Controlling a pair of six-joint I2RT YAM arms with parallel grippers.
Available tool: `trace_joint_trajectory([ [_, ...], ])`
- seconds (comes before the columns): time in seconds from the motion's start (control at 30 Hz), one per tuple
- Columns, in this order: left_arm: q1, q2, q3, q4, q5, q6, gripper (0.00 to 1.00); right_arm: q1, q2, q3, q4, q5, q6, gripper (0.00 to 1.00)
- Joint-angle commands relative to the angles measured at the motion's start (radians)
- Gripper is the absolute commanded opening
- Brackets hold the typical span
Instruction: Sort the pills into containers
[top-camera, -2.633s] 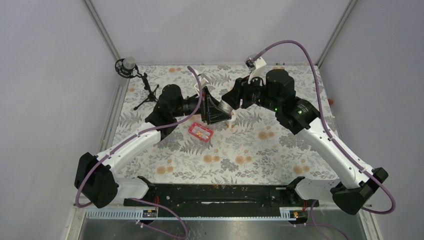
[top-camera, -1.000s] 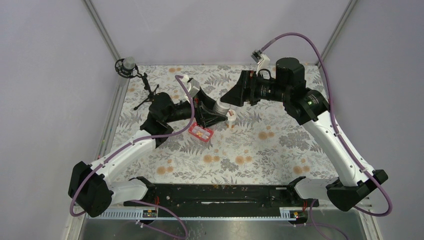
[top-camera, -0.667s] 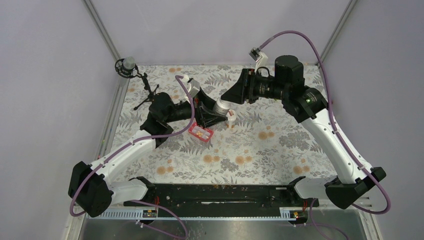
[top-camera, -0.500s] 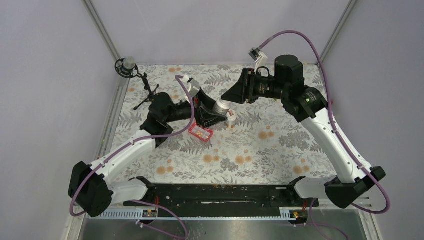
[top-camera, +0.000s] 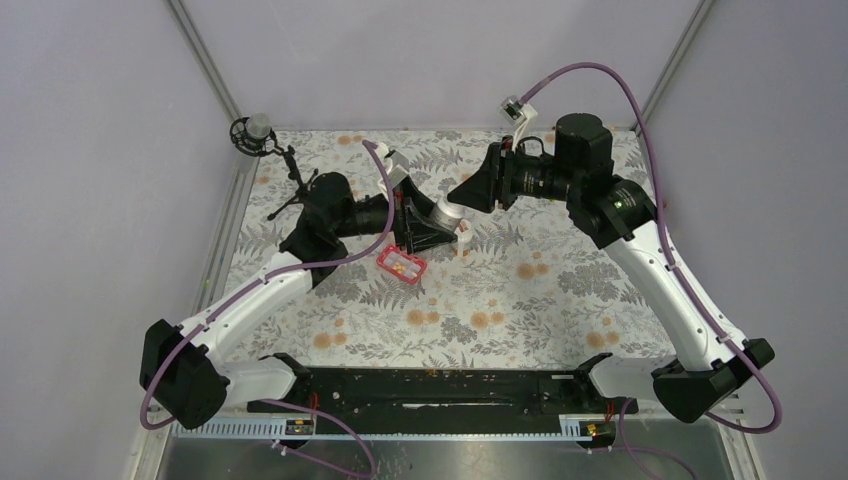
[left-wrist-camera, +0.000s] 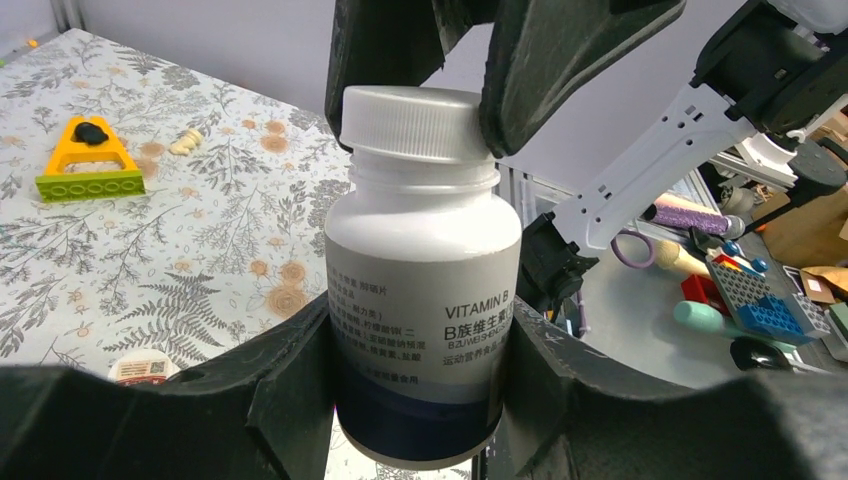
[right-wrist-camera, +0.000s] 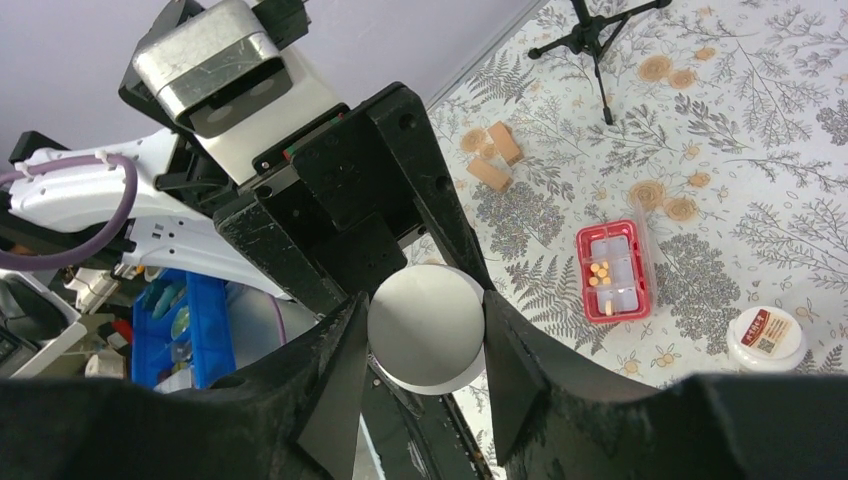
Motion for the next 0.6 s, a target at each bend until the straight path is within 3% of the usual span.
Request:
trace_joint_trajectory([
  [0.0, 0.003, 0.008, 0.061, 0.039, 0.016, -0.017, 0.00, 0.012, -0.021, -0.020, 0.024, -0.136, -0.056, 0.37],
  [0.27, 0.004, -0.041, -0.039, 0.253, 0.027, -0.014, 0.00, 0.012, -0.014, -0.074, 0.057, -0.136, 0.076, 0.43],
  [0.57, 0.002, -0.070, -0.068, 0.272, -0.037, 0.085, 0.00, 0.013, 0.018, -0.102, 0.040, -0.098, 0.304, 0.43],
])
